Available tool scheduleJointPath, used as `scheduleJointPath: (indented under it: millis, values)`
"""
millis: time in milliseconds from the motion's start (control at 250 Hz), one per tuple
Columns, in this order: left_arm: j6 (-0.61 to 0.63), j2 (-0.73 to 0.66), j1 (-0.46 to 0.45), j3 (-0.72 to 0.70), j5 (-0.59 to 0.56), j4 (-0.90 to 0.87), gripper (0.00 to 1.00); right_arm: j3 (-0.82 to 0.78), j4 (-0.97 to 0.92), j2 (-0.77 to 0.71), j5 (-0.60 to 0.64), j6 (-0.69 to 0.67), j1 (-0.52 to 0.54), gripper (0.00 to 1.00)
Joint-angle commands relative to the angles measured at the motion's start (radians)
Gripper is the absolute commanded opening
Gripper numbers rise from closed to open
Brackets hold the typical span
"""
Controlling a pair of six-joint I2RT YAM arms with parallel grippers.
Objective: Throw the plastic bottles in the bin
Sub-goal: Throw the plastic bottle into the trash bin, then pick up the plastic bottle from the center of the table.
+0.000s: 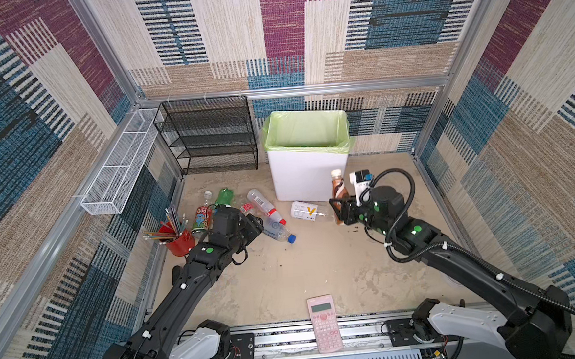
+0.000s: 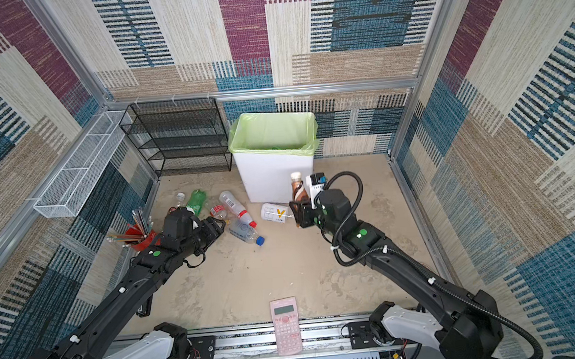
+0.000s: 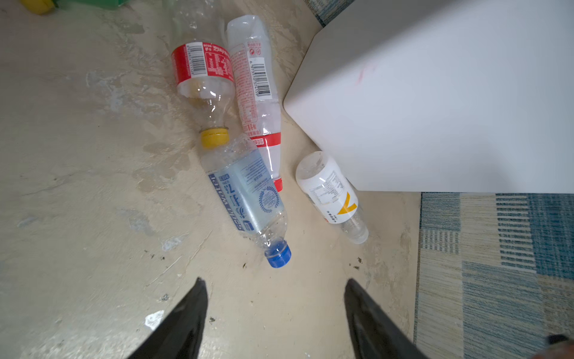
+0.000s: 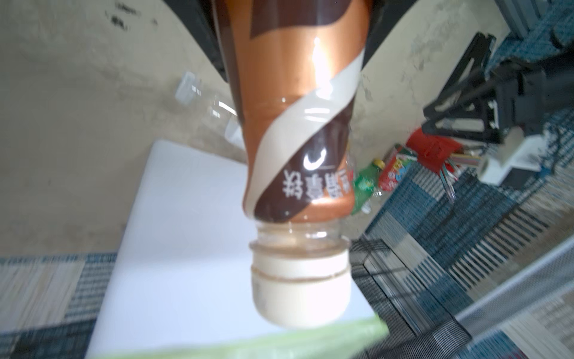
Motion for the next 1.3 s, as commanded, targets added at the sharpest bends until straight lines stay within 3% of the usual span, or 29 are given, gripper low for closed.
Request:
scheduleJointPath:
  millis: [0,84,160,220,284,416,568,836,1016,1124,1296]
  values:
    - [0.03,-0.001,0.001,0.018,0.01,0.029,0.71,0.28,0.155,0.151,-0.001,-0.11,-0.049,0.52]
    - [0.027,-0.016,0.001,0.014,0.006,0.023,0.71,0.666,0.095,0.37,-0.03,-0.171,-0.077,0.7]
    - [0.023,-0.035,0.001,0.005,-0.002,0.016,0.71,1.01,-0.008,0.549,-0.015,-0.206,-0.078,0.99]
    - [0.025,-0.055,0.001,-0.003,-0.009,0.008,0.7,1.193,-0.064,0.629,-0.008,-0.217,-0.078,0.99]
    - [0.024,-0.076,0.002,-0.016,-0.024,0.002,0.7,1.241,-0.054,0.631,0.003,-0.22,-0.078,0.99]
    - [0.006,-0.11,0.003,-0.06,-0.045,0.013,0.7,1.102,0.081,0.489,0.036,-0.232,-0.078,0.99]
    - [0.002,-0.105,0.002,-0.074,-0.042,0.019,0.7,0.967,0.005,0.35,0.084,-0.238,-0.078,0.96]
    - [-0.058,0.004,0.013,-0.032,-0.001,-0.011,0.68,0.123,-0.069,-0.012,0.056,0.019,-0.077,0.83]
    - [-0.136,0.097,0.014,0.016,-0.001,-0.063,0.68,-0.284,-0.064,-0.131,0.027,0.155,-0.07,0.82]
    - [-0.22,0.186,0.013,0.068,-0.003,-0.129,0.67,-0.424,-0.046,-0.147,-0.013,0.209,-0.07,0.82]
    - [-0.33,0.352,-0.006,0.17,0.025,-0.167,0.67,-0.518,-0.02,-0.163,-0.031,0.239,-0.065,0.82]
